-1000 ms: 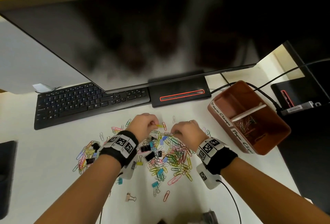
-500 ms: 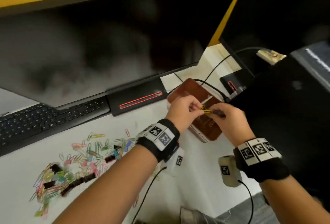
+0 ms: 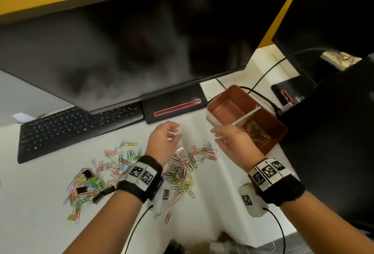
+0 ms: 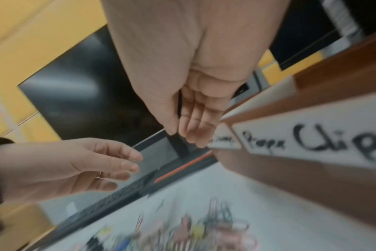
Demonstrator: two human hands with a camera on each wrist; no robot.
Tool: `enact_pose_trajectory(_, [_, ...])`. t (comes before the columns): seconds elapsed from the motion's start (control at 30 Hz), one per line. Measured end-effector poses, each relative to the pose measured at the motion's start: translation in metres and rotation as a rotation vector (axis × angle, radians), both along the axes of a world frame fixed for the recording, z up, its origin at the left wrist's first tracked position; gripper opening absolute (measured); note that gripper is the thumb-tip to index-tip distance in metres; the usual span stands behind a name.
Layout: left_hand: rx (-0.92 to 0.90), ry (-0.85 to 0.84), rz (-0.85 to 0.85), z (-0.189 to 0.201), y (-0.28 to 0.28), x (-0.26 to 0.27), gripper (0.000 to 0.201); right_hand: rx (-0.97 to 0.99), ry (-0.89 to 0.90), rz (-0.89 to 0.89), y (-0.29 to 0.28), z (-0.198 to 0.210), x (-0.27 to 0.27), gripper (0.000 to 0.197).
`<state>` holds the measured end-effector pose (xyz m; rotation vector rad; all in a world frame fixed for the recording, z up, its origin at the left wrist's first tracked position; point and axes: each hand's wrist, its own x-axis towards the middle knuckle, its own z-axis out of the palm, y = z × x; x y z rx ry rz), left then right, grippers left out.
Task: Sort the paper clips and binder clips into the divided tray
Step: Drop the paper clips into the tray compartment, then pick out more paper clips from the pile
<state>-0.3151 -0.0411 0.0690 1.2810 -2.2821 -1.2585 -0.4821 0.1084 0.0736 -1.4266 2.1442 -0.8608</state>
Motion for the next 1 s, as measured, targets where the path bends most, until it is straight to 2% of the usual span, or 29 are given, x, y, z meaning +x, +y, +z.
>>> enact_pose_trajectory(0.07, [0.010, -0.145, 0.044, -0.016, -0.014, 0.031, 0.023, 0.160, -0.041, 0.084, -0.010, -0.017, 0.016, 0.039])
enact_pose_trajectory(0.13, [0.022, -0.275, 0.026, -0.032, -0.021, 0.051, 0.027, 0.352, 0.016, 0.141, -0.016, -0.035, 0.027, 0.053])
enact_pose_trajectory(0.2, [0.014, -0.356, -0.046, -0.045, -0.022, 0.059, 0.031, 0.522, 0.115, 0.137, -0.017, -0.045, 0.032, 0.063])
enact_pose_trajectory(0.27, [-0.048, -0.427, -0.156, -0.054, -0.020, 0.061, 0.038, 0.598, 0.151, 0.087, -0.016, -0.051, 0.034, 0.068])
enact_pose_trajectory(0.37, [-0.156, -0.531, -0.283, -0.059, -0.018, 0.056, 0.049, 0.531, 0.077, 0.052, -0.015, -0.061, 0.031, 0.063])
enact_pose_trajectory(0.43, [-0.200, -0.565, -0.355, -0.059, -0.019, 0.050, 0.048, 0.472, 0.018, 0.030, -0.019, -0.064, 0.029, 0.051])
enact_pose_trajectory(0.53, [-0.234, -0.581, -0.457, -0.061, -0.020, 0.043, 0.036, 0.425, 0.007, 0.027, -0.026, -0.067, 0.028, 0.033])
enact_pose_trajectory(0.67, [-0.254, -0.578, -0.491, -0.064, -0.021, 0.037, 0.015, 0.428, 0.033, 0.056, -0.033, -0.071, 0.029, 0.018])
enact_pose_trajectory(0.83, [-0.249, -0.621, -0.581, -0.065, -0.025, 0.031, 0.018, 0.482, 0.094, 0.061, -0.038, -0.069, 0.029, 0.018])
enact_pose_trajectory(1.0, [-0.311, -0.714, -0.655, -0.070, -0.021, 0.027, 0.017, 0.516, 0.066, 0.035, -0.040, -0.065, 0.029, 0.020])
